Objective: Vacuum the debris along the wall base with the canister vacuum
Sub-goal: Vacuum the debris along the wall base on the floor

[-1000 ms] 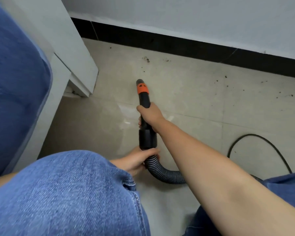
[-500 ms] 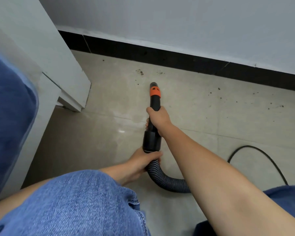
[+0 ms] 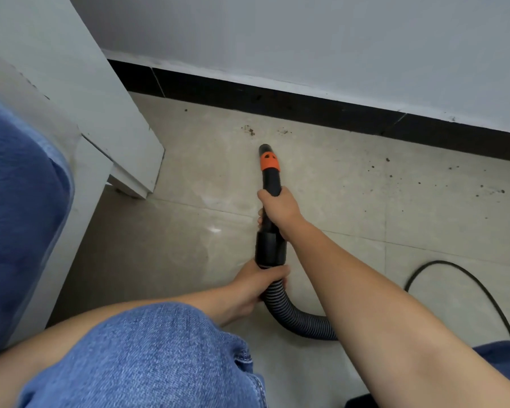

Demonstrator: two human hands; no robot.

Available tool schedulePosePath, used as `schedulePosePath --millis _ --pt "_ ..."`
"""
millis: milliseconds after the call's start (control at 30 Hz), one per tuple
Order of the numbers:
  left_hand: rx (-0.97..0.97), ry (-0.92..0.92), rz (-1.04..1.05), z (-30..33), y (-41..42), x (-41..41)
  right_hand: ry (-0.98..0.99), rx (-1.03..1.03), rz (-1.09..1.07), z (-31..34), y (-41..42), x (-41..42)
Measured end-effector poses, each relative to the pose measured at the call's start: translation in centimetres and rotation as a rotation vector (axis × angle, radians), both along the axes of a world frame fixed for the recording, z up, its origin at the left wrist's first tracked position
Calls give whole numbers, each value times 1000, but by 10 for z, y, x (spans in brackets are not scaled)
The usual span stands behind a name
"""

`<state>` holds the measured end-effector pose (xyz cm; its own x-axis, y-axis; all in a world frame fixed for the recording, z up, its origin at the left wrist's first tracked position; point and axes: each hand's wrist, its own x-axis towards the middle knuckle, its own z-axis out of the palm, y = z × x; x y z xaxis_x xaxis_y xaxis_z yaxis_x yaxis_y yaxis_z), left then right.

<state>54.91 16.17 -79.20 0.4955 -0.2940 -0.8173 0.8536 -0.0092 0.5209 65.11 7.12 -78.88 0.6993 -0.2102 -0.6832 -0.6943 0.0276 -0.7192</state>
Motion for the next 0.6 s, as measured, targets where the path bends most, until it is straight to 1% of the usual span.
schedulePosePath --millis 133,300,367,600 --pt "-6 -14 -84 0 -16 12 -4 -30 -123 -3 -24 3" --pt "49 -102 -121 -3 -19 28 -15 -23 -262 -9 -39 13" --pt "58 -120 -105 -3 -17 33 -11 -15 -249 -8 -36 21" --pt "26 -106 -27 -3 -17 54 -15 28 -100 4 -24 52"
